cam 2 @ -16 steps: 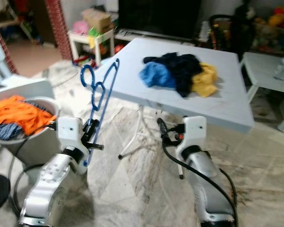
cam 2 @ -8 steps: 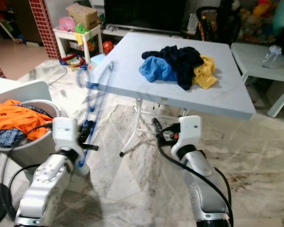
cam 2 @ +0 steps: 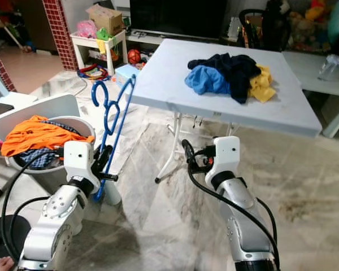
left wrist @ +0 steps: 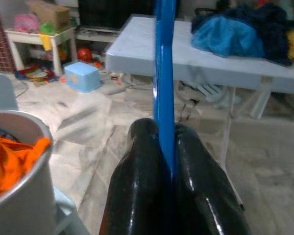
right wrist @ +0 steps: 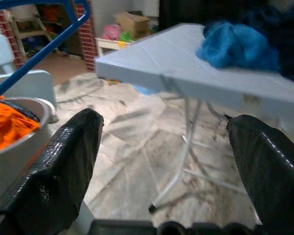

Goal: Hang hanger

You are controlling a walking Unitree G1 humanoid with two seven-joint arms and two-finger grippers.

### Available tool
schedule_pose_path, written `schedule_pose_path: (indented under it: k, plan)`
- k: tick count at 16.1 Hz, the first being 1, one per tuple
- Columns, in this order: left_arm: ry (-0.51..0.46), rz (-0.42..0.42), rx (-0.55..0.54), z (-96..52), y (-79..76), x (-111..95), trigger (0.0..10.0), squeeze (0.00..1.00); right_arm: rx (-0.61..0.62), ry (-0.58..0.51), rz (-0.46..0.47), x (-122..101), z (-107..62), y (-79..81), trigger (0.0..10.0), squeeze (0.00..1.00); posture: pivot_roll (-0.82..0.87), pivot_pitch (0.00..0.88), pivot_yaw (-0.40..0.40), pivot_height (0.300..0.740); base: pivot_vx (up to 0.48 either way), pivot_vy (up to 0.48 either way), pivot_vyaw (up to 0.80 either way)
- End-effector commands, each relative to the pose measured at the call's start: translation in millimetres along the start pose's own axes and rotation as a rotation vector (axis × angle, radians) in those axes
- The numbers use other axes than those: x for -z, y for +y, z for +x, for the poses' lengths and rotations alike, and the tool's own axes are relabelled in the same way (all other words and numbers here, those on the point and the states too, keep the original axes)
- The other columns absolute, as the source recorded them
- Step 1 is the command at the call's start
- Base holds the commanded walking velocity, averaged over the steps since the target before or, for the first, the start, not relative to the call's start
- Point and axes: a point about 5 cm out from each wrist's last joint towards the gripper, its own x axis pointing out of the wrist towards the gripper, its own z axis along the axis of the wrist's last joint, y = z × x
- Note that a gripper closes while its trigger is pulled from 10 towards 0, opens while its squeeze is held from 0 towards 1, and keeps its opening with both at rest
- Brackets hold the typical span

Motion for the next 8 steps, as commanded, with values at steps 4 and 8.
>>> schedule_pose_path:
  k: [4,8]
  plan:
    - [-0.01,0.015,0.032,2.2,-4.9,-3,10.0,0.0,0.016,-0.002,-0.013,-3,2.0,-3.0,10.0,0.0,-0.01,0.006,-0.04,0.74,0.0,0.278,0.0]
    - [0.233,0.164,0.299,-5.2,-9.4,30,10.0,0.0,-0.013,0.008,-0.136,-4,1.6,-9.4,10.0,0.0,-0.01,0.009,-0.04,0.74,0.0,0.0,0.0]
